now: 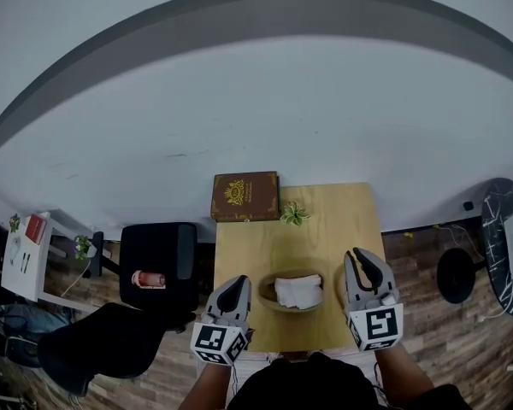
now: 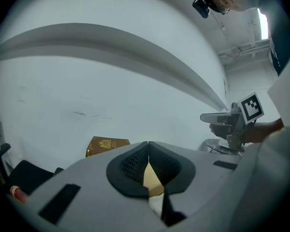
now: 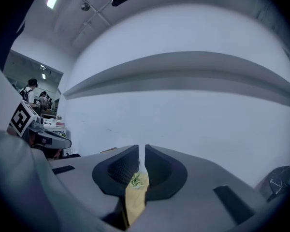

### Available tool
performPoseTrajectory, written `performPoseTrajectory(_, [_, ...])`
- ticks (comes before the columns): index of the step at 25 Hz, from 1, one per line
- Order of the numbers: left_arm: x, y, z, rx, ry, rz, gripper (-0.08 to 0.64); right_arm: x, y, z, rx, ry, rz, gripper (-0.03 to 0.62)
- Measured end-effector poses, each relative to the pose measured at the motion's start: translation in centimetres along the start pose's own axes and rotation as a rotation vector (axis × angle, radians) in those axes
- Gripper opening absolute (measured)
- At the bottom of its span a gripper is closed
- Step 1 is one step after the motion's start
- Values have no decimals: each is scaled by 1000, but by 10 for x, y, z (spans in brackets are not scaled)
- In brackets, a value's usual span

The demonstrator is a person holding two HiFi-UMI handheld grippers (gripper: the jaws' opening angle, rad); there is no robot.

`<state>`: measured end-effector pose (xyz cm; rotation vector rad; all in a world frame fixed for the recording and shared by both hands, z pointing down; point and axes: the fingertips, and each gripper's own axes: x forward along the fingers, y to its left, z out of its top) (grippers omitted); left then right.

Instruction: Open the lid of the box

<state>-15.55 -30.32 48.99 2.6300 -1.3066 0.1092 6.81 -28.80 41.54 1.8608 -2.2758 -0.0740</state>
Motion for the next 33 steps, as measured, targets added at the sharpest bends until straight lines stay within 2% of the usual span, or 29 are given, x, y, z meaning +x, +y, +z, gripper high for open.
performPoseTrajectory(1, [0,-1,2,3,-5,-1,21,-1,1,5,-6,-18,-7,48])
performPoseTrajectory(4, [-1,-2,3,8,-8,2,21,-5,4,15,-26,-54,-21,20])
performPoseTrajectory(11, [-6,-7,2,-2,-20,-9,21,-19,11,39,-18,-157,-10,18])
performPoseTrajectory(22, [-6,-16,14,25,-51,-25,21,-19,21,44,-32,-181,19,18])
performPoseTrajectory(26, [-6,-22,15,36,-52,-37,21,-23,22,49,-3,-208,25,18])
performPoseTrajectory(33, [-10,-28,24,22,-76,-57,21,-29,18,36,-33,-159,5,18])
